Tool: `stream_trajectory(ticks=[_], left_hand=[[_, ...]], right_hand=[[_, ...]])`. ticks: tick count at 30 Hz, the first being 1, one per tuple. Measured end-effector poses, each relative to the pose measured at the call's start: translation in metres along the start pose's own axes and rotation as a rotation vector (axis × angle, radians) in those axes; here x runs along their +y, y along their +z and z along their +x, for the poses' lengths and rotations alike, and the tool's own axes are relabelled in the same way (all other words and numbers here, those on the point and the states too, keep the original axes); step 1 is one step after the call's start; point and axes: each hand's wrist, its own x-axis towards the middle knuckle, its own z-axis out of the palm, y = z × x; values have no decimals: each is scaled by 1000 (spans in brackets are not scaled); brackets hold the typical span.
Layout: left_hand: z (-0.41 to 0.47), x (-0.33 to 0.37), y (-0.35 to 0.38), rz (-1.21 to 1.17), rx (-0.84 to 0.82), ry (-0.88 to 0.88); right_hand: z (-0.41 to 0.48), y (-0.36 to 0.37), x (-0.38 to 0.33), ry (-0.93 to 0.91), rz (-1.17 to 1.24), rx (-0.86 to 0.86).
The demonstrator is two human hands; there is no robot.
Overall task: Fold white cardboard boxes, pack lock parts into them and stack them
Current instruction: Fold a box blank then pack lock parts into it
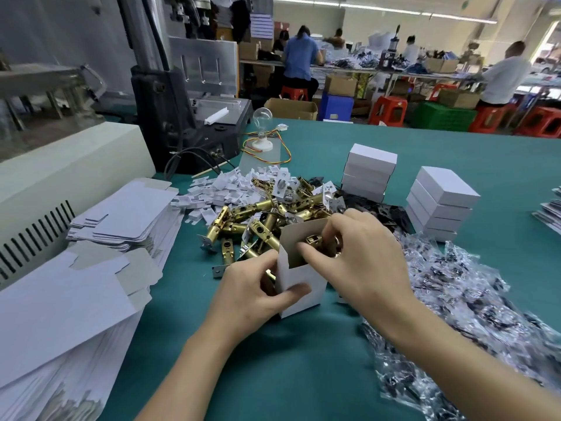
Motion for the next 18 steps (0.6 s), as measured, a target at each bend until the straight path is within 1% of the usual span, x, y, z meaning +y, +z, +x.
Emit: stream_trajectory(ticks=[6,8,11,15,17,18], left_hand=[[0,0,0,-13,-28,-7],[1,0,1,-58,-38,-25],[2,-1,0,-155,-76,-57],[2,-2,-3,-240,-174,-87],[2,-4,-3,-252,-210,-115],[3,-6,-3,-244,-222,-126]], right_hand=[[0,-12,-3,-4,-167,-161],[2,-17,-4,-24,-186,-184],[5,-20,-3,-54,-87,-134],[13,-23,1,-94,94,23],[21,-24,3,-119,142,47],[29,-25,3,-126,152,32]])
